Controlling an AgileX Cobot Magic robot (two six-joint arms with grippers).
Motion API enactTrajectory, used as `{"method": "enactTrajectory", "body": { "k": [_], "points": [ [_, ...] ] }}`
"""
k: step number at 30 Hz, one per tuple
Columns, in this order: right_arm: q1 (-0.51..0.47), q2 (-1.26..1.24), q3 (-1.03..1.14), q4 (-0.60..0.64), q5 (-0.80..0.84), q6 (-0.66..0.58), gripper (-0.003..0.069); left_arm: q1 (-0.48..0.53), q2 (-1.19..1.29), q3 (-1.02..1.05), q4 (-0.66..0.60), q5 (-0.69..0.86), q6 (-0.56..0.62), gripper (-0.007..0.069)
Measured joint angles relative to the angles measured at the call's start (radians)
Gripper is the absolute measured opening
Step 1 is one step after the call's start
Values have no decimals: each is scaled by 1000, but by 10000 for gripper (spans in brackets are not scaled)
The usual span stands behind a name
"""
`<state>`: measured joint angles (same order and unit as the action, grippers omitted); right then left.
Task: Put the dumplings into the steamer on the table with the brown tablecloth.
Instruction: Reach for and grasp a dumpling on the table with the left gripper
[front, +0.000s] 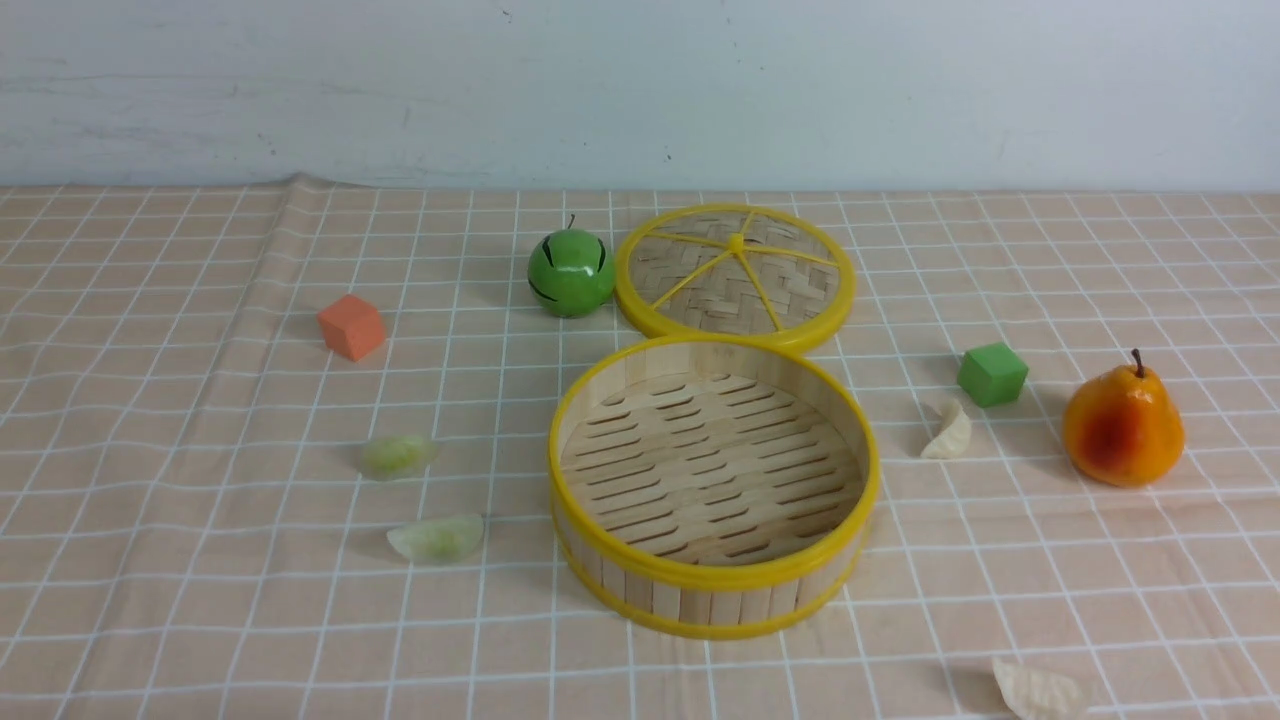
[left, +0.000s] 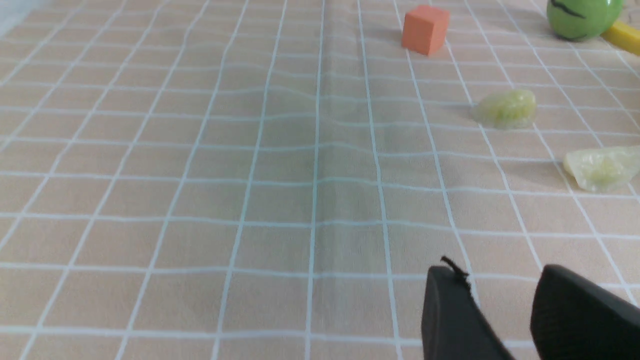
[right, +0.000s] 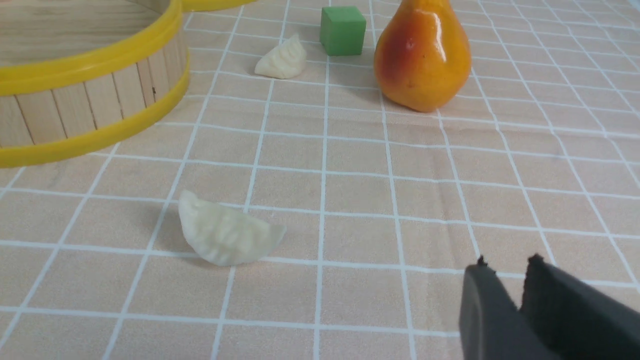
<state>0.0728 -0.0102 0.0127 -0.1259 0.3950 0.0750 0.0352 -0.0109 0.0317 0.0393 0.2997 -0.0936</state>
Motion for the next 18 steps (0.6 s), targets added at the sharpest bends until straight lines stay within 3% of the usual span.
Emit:
{"method": "enactTrajectory", "body": {
  "k": [8,11,18],
  "points": [
    [0,0,13,-100,-99,-14,134,0,0,0,13,-77,2,238],
    [0,0,13,-124,-257,-15,137,0,0,0,14,-153,2,238],
    [0,0,13,-147,-805,-2,147,0,0,0,15,-571,-3,238]
  ]
}}
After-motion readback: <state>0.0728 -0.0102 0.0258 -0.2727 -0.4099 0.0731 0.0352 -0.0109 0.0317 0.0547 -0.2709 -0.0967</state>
